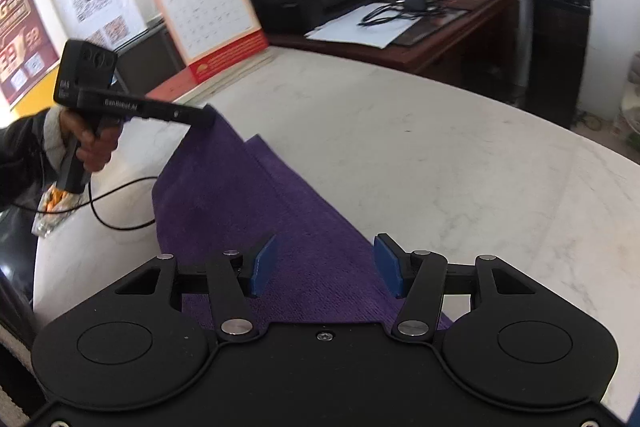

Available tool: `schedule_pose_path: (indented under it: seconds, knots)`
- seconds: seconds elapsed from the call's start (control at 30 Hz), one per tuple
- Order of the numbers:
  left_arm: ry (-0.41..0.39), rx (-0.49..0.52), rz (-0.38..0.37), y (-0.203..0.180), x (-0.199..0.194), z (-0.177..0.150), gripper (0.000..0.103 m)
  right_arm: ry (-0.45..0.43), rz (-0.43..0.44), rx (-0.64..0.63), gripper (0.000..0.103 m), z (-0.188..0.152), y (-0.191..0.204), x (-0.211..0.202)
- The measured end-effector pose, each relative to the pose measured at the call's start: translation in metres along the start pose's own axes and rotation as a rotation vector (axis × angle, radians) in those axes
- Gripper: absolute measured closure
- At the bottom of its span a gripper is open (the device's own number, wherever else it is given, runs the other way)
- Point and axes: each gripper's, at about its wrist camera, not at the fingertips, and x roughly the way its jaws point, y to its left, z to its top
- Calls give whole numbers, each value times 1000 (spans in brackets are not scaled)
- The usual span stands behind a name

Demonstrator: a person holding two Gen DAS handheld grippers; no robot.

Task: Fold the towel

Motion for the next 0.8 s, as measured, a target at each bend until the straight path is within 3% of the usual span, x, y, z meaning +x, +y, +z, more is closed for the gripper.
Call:
schedule_pose_path:
  seconds: [0.2,0.4,0.43,0.47,0.63,0.8]
  knots:
    - [-57,-45,-84,-4,-16,9,99,125,89,-148,50,9,-9,40]
    - [-79,-56,-105,-4,-21,12,99,168,145,-242,50,9,-8,54]
    - [-80,-60,-105,-3,-20,12,99,167,150,-259,53,8,-7,54]
    - [-81,-66,-108,-2,-19,12,99,169,152,-270,63,8,-5,54]
    - [-78,-78,-101,6,-15,13,99,198,164,-270,96,6,-2,51]
    - [-82,-78,-80,12,-13,16,99,172,164,-264,97,9,1,35]
